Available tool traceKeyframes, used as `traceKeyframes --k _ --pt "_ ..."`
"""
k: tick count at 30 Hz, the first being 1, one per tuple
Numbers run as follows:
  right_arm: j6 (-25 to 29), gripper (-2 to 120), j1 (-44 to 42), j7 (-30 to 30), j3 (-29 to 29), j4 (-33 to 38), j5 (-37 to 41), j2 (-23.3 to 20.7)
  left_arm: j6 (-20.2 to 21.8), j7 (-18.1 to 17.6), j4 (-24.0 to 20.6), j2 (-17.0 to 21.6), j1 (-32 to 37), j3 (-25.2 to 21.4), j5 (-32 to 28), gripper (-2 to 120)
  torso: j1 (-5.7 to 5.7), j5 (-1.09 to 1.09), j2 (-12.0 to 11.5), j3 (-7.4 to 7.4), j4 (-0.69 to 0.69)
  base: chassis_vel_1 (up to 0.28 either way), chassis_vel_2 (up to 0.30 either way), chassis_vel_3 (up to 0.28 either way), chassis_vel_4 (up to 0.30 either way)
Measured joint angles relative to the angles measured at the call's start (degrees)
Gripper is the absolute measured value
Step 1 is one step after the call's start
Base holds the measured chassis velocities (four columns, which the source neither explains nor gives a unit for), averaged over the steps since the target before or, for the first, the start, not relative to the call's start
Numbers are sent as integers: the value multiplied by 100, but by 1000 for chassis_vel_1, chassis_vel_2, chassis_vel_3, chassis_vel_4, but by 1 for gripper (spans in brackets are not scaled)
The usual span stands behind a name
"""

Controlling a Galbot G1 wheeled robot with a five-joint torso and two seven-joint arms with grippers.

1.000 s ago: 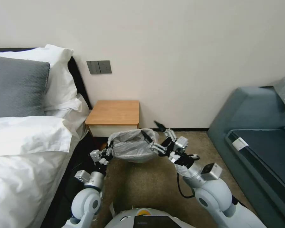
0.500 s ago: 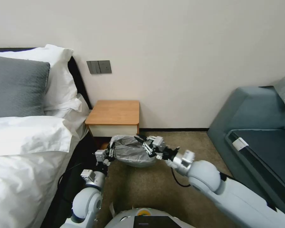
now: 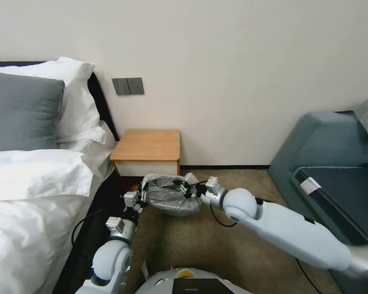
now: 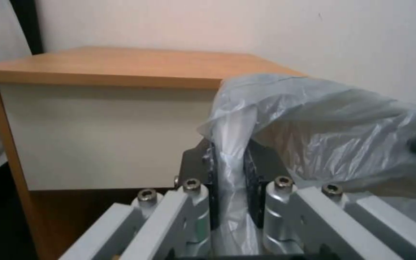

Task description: Pick up the garbage bag from the table and place it over the trash can.

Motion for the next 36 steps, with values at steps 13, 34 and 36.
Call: traceKeyframes --k 13,34,36 --pt "-41 0 945 -176 -959 -392 -90 193 4 38 -37 7 19 13 173 9 0 0 0 0 -2 0 0 0 0" --pt "45 0 2246 -618 -2727 -2093 -1201 1243 43 72 -244 -2 149 78 518 9 0 0 0 0 -2 0 0 0 0" --pt "55 0 2249 -650 -2795 -2159 -1280 1275 66 69 -258 -6 158 88 530 9 0 0 0 0 -1 0 0 0 0"
